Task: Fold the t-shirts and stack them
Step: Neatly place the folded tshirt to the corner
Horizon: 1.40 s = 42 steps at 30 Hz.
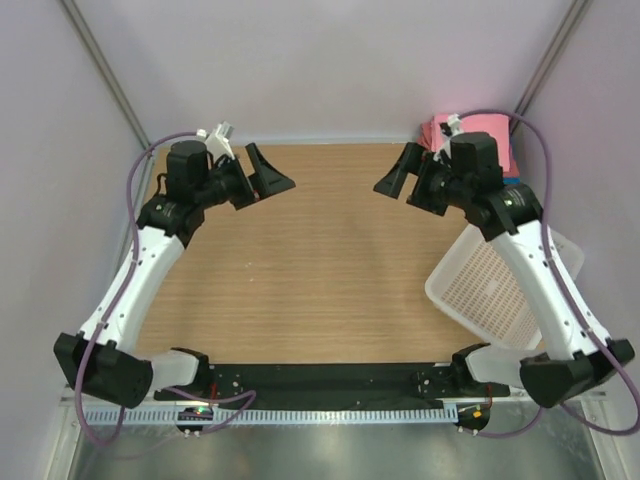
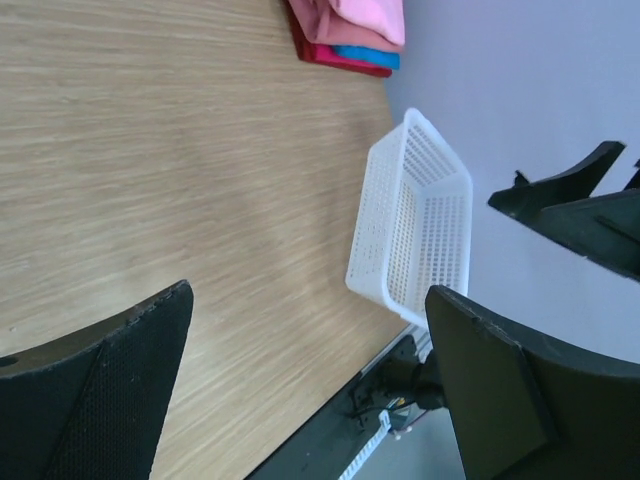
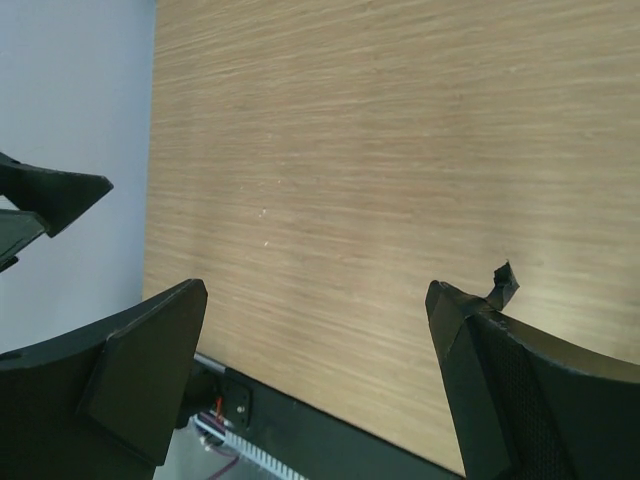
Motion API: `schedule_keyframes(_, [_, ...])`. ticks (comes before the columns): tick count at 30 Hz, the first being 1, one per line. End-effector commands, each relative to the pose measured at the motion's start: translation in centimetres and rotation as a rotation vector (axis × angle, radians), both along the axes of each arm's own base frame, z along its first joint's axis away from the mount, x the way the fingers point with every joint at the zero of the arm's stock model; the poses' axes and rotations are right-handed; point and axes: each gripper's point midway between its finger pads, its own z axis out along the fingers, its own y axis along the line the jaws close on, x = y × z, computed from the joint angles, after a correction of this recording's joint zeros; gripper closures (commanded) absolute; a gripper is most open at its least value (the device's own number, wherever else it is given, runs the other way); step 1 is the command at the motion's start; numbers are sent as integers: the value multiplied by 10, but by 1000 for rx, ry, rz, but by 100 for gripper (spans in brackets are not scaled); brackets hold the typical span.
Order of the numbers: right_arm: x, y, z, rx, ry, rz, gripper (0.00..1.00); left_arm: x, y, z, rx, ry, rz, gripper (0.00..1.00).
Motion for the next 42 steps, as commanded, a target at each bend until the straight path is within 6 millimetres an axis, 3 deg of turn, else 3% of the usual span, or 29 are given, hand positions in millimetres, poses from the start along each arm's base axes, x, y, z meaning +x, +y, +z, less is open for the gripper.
schedule_keyframes(1, [-40,-14,21,44,1,-30,0,-33,-2,-16,48,7,-72,0])
schedule_keyframes(5, [-67,-30,14,1,26,-43,0,-59,5,-15,1,1,-43,0])
schedule_keyframes(10, [-93,-37,21,15,-21,-25,0,-91,26,30,-63,-235,40,0])
schedule_keyframes(15, [-101,-43,25,0,-26,-31,0,-109,25,40,-104,-189,22,0])
schedule_keyframes(22, [-106,-52,29,-21,-54,-55,0,-111,25,55,-112,-189,21,0])
schedule_keyframes(30, [-109,-47,34,16,-51,-48,0,-117,27,72,-111,-213,13,0])
schedule_keyframes(42, [-108,-46,30,28,-44,-54,0,-121,26,76,-108,-214,-5,0])
